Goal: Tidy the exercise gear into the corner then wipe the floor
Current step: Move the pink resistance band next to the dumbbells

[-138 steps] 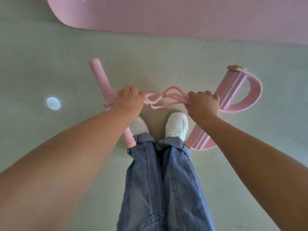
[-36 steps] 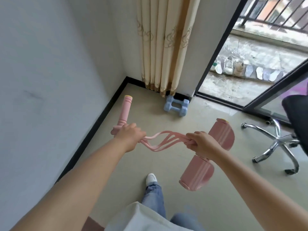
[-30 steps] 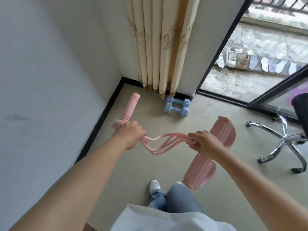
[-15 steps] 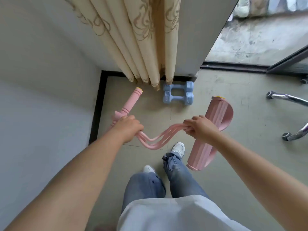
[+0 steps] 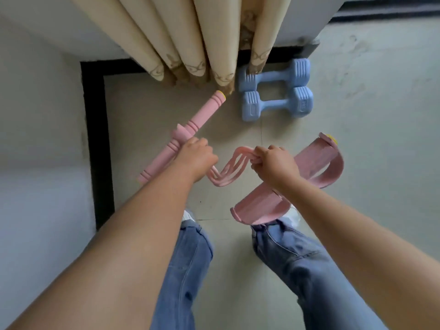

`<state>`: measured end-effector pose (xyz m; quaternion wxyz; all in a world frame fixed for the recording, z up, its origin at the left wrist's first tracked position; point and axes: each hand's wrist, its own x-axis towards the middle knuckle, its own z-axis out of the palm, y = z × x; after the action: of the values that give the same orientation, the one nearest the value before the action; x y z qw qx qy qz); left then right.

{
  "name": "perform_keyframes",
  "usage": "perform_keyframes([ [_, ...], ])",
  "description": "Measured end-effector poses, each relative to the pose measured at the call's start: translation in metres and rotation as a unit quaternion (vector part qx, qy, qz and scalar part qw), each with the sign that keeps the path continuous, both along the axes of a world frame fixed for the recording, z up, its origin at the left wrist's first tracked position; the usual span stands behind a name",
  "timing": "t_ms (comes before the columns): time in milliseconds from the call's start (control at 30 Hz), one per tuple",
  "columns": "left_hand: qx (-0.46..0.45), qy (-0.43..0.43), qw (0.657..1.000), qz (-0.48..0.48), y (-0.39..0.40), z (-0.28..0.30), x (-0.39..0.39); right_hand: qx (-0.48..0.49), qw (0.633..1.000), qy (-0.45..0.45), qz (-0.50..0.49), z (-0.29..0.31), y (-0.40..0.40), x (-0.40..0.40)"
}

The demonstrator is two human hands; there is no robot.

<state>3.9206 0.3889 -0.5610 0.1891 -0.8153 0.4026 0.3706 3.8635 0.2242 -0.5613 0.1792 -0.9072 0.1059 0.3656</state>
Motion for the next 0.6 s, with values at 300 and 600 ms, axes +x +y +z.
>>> perform_keyframes([
  [300,-0.007,-0.092,0.996,0.011,0.008,-0.206,0.057,0.003,1.000,-0.009,-0.002,-0.202,0.029,0.039],
  [600,-0.112,-0.107,0.987,0.034,0.008,-0.287,0.135,-0.017,0.993,-0.116,-0.015,-0.252,0.008,0.086],
])
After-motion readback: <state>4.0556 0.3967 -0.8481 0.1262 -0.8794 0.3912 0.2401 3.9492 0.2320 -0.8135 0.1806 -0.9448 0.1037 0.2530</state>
